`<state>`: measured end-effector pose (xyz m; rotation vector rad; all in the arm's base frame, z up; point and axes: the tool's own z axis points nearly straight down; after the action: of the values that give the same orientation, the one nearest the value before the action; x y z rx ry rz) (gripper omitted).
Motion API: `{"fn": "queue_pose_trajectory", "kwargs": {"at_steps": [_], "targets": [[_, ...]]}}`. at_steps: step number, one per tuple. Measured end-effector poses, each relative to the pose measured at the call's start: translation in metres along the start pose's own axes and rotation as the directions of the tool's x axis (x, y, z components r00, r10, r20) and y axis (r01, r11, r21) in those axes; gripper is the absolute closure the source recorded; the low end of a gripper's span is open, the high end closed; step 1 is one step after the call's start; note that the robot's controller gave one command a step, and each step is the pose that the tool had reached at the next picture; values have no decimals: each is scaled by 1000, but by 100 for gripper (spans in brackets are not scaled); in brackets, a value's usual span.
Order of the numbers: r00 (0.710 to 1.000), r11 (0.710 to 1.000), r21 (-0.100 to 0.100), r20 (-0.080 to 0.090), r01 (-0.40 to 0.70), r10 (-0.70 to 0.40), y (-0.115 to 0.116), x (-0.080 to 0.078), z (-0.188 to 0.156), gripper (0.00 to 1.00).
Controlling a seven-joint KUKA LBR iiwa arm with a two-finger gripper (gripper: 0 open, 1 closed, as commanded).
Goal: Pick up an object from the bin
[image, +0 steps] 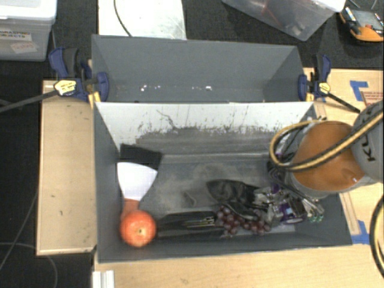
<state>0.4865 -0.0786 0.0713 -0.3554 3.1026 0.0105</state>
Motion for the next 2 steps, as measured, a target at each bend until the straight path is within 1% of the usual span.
{"fn": "queue_pose_trajectory", "kwargs": {"at_steps": [1, 2], "targets": [[1000, 1000, 0, 0, 1, -1, 0, 0, 0, 100], [1000, 1000, 3, 10, 20, -20, 3, -9, -83, 100]]}}
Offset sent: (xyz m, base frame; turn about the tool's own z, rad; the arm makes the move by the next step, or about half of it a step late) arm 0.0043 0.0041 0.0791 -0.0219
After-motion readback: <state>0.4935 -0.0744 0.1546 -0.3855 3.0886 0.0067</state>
